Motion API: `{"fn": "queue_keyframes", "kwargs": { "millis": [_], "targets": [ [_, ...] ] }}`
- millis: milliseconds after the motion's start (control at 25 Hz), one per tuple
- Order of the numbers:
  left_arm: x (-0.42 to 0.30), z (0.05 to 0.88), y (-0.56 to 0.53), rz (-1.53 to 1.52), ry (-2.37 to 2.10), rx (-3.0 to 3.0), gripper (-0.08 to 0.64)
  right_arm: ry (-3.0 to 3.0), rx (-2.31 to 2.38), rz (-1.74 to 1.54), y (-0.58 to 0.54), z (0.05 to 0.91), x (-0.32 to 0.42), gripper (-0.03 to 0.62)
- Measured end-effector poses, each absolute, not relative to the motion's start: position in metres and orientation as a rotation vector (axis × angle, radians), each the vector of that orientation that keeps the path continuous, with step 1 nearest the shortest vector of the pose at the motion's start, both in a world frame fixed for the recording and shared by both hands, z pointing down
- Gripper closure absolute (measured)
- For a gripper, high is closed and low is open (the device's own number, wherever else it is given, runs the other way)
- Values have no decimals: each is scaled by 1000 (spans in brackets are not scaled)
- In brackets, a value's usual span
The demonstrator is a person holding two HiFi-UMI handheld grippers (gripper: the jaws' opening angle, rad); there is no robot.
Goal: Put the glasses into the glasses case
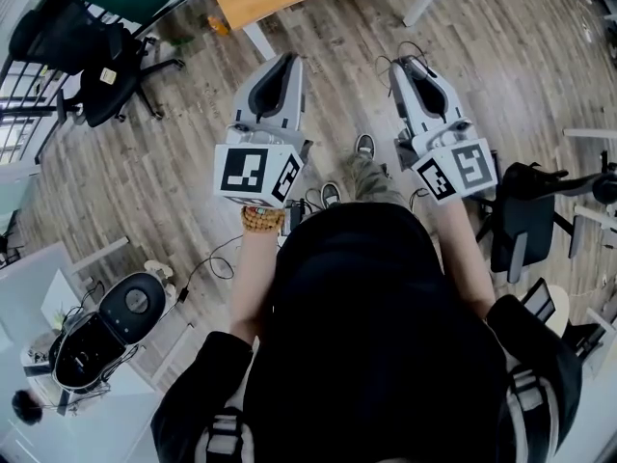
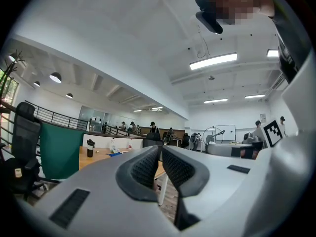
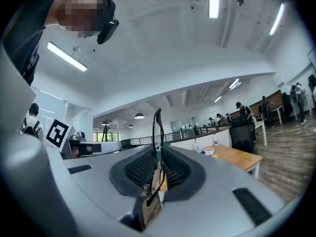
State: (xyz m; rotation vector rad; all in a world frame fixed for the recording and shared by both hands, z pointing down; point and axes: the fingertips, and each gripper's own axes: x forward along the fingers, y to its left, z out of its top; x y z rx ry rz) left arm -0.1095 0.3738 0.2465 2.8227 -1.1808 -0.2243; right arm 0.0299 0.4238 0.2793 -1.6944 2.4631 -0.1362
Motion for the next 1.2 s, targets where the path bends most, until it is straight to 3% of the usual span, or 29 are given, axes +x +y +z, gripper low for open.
{"fn": "queue_keyframes", "kwargs": {
  "millis": [1200],
  "targets": [
    [64,254,318,-88,-1218,2849,518,2303,-1669,-390,358,298,205,545]
  ]
}}
